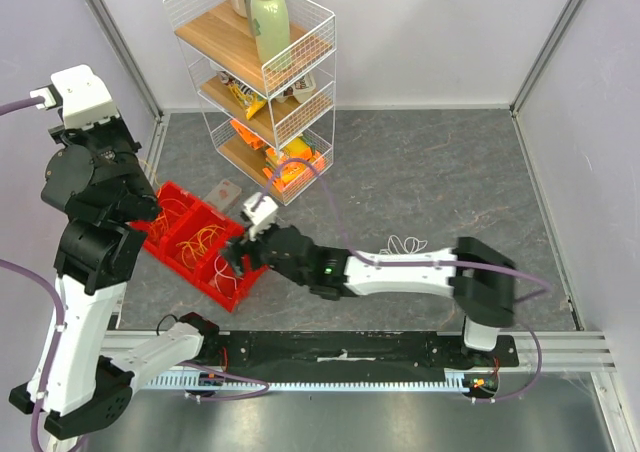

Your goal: Untangle the cables

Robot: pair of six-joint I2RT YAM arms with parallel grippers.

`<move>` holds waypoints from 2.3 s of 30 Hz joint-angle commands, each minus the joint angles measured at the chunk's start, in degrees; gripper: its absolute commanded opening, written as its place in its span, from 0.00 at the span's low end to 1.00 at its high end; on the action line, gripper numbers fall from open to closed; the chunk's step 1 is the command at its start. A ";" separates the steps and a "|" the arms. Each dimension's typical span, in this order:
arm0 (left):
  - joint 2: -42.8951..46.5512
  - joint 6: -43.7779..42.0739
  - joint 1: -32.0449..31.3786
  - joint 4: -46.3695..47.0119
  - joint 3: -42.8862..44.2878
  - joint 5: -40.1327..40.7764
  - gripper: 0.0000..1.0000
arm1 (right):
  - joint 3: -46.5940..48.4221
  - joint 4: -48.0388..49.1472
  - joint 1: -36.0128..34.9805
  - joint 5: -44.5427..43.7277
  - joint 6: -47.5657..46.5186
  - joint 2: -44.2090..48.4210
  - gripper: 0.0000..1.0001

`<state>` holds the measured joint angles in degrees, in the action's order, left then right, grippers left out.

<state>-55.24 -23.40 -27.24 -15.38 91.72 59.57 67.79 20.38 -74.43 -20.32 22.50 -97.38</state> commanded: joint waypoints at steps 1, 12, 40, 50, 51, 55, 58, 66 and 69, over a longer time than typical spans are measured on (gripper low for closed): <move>0.93 6.69 -0.09 -4.39 0.38 -1.12 0.02 | 13.65 9.15 -0.19 0.81 0.17 -11.57 0.80; 0.31 18.81 -0.09 -14.67 5.83 -7.53 0.02 | 42.49 9.95 2.27 7.57 -0.18 -41.20 0.76; 0.75 32.44 -0.09 -21.89 10.50 -19.04 0.02 | 71.78 3.97 5.26 14.96 -4.74 -63.02 0.63; 1.10 42.82 -0.18 -25.22 15.76 -25.03 0.02 | 79.86 1.85 6.58 8.38 -1.58 -65.73 0.51; 1.36 43.00 -0.09 -25.58 15.85 -25.12 0.02 | 80.04 2.29 6.76 7.58 -1.93 -66.09 0.48; 2.16 43.53 -0.09 -26.28 15.86 -25.47 0.02 | 81.00 2.47 7.55 4.85 -2.99 -67.32 0.23; 1.90 41.42 -0.09 -26.54 17.17 -24.68 0.02 | 82.15 2.21 8.25 4.76 -3.16 -68.81 0.07; 0.84 27.20 -0.09 -22.34 23.76 -18.62 0.02 | 82.33 2.82 8.52 4.76 -3.25 -69.96 0.04; -1.61 19.74 -0.18 -20.05 28.76 -18.61 0.02 | 82.15 2.56 8.95 5.37 -2.47 -70.05 0.13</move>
<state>-54.22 8.69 -27.24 -40.97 114.74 38.83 147.70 22.13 -65.49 -14.90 19.73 -167.52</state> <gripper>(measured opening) 0.030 0.098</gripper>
